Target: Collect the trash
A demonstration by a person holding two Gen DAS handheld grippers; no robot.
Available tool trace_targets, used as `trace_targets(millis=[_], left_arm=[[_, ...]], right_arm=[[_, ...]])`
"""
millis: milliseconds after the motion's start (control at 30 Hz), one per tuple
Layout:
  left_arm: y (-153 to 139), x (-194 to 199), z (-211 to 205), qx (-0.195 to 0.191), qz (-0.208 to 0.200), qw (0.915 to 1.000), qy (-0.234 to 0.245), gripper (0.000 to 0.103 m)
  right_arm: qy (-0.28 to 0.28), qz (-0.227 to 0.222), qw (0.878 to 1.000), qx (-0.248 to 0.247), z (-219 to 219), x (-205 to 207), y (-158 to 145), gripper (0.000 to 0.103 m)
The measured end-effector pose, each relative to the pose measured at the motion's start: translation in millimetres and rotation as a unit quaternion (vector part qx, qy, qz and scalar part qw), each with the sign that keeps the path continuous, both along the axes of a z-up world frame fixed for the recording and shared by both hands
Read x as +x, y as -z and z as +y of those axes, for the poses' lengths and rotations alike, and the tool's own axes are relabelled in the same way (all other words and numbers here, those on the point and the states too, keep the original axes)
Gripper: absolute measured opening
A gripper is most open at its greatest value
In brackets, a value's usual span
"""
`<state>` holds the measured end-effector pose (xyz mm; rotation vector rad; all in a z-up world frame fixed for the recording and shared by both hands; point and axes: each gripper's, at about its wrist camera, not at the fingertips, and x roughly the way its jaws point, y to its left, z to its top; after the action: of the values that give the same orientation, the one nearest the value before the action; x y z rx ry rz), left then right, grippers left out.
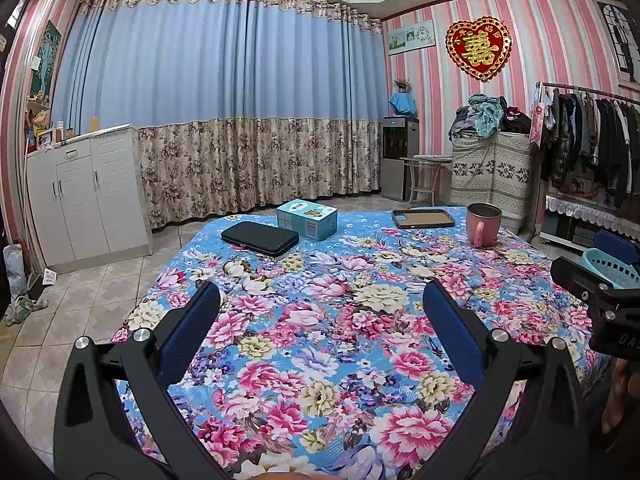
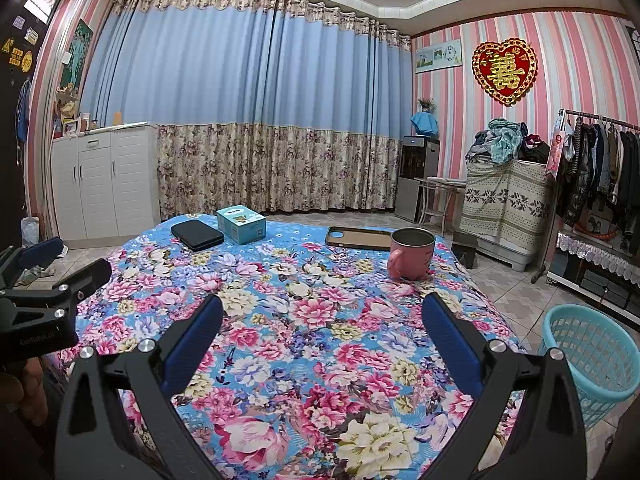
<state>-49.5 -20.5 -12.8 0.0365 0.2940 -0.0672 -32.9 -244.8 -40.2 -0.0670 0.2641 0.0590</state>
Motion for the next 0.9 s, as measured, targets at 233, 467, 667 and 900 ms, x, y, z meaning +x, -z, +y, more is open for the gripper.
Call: trace_targets(millis=[233, 467, 667, 900], left_arm=[[0.1, -0.2, 0.0, 0.0, 0.0, 1.0, 0.0, 0.098], [0.0, -0.4, 0.0, -0.001, 0.0, 1.0, 0.0, 0.098], [0.1, -0.2, -0.1, -0.001, 0.0, 1.0, 0.0, 0.098], [-0.9, -1.2, -0.6, 0.001, 0.0, 1.0, -0.001, 0.098]], right_arm=[[0.0, 0.0, 1.0, 0.001, -0.9, 0.0, -0.3, 0.097], [0.0, 0.0, 1.0, 0.001, -0.2, 0.2, 0.0, 0.097], [0.0, -0.001, 1.0, 0.001, -2.1, 0.4, -0.7, 0.097], [0.0, 0.0, 1.0, 0.001, -1.8, 0.2, -1.0, 0.097]])
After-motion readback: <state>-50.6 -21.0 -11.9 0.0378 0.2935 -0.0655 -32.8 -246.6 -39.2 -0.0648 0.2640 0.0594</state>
